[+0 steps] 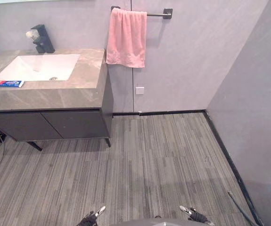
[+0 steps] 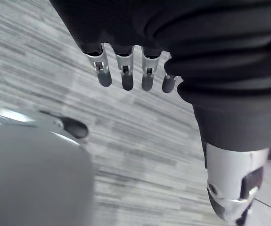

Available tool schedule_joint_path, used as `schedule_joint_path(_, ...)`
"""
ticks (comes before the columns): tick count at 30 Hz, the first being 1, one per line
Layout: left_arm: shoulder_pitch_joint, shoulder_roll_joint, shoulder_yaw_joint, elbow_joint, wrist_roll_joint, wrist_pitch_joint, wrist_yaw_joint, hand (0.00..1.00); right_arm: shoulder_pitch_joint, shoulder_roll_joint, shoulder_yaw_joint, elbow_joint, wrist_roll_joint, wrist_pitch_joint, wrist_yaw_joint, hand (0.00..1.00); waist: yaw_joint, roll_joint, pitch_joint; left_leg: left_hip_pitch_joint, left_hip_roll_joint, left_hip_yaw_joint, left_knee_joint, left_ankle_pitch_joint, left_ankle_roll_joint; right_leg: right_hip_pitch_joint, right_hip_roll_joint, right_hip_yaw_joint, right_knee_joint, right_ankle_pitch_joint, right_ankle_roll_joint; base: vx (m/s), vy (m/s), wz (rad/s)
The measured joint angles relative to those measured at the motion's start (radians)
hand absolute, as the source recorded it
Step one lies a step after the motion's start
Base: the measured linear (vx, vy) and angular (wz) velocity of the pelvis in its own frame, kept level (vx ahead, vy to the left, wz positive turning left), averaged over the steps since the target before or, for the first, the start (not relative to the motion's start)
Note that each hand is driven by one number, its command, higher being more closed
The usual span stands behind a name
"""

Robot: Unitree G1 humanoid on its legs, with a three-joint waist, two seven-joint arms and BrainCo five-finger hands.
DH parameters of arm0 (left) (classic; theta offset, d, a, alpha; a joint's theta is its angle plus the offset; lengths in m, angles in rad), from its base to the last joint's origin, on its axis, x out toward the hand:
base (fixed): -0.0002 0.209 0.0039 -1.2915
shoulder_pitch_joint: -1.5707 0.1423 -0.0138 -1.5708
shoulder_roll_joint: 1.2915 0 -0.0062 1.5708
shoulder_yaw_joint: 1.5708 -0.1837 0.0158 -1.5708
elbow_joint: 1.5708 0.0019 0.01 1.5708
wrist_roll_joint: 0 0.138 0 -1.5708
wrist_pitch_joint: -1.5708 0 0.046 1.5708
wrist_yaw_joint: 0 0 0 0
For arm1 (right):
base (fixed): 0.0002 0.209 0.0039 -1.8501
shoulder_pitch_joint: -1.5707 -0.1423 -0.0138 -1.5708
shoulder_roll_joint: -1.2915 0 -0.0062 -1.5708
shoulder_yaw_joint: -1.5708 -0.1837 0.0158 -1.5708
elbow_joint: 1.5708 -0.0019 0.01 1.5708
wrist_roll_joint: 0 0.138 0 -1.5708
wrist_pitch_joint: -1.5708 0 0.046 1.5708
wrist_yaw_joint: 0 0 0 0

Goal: Organize washtable

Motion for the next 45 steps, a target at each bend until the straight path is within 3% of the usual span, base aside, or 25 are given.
schedule_joint_path(7,0.017,0.0,0.027,-0.001,-0.005,-0.007,-0.012,0.0,0.006,0.009,-0.085,-0.001,-0.056,0.005,-0.001,0.0,0.002,0.0,-0.001,0.004,0.0,-0.002,-0.02,0.002,-0.003,-0.004,0.0,-0.007,-0.002,-0.009,-0.003,-0.01,0.002,0.0)
schedule_joint_path(30,0.012,-0.006,0.033,-0.007,0.001,-0.006,-0.013,0.0,-0.012,0.031,-0.028,-0.002,-0.064,0.004,0.001,0.0,0.001,-0.005,-0.001,0.03,-0.003,-0.025,-0.043,0.01,0.006,0.02,-0.002,-0.061,0.003,-0.013,-0.005,0.01,-0.002,0.03)
schedule_joint_path(42,-0.002,0.007,0.03,-0.007,0.004,-0.006,-0.028,0.0,-0.041,0.025,-0.007,-0.001,-0.066,0.01,0.003,0.0,0.001,-0.01,0.007,-0.02,-0.006,0.001,0.005,-0.01,0.016,-0.025,-0.004,-0.029,0.02,-0.009,0.001,0.02,0.01,-0.08)
schedule_joint_path(44,-0.032,0.004,0.028,-0.011,-0.003,-0.006,-0.029,0.0,-0.073,0.019,-0.009,-0.002,-0.065,0.01,0.003,0.0,0.002,-0.001,0.056,-0.055,-0.005,-0.003,0.09,-0.058,0.027,-0.069,-0.006,-0.034,0.136,-0.066,0.015,-0.02,0.076,0.06)
schedule_joint_path(45,-0.048,0.0,0.028,-0.018,-0.006,-0.006,-0.029,0.0,-0.076,0.019,-0.009,-0.017,-0.059,0.009,0.002,0.0,0.003,-0.002,0.087,-0.056,-0.014,-0.008,0.116,-0.097,0.04,-0.123,-0.023,-0.048,0.305,-0.145,0.032,-0.07,0.091,0.17)
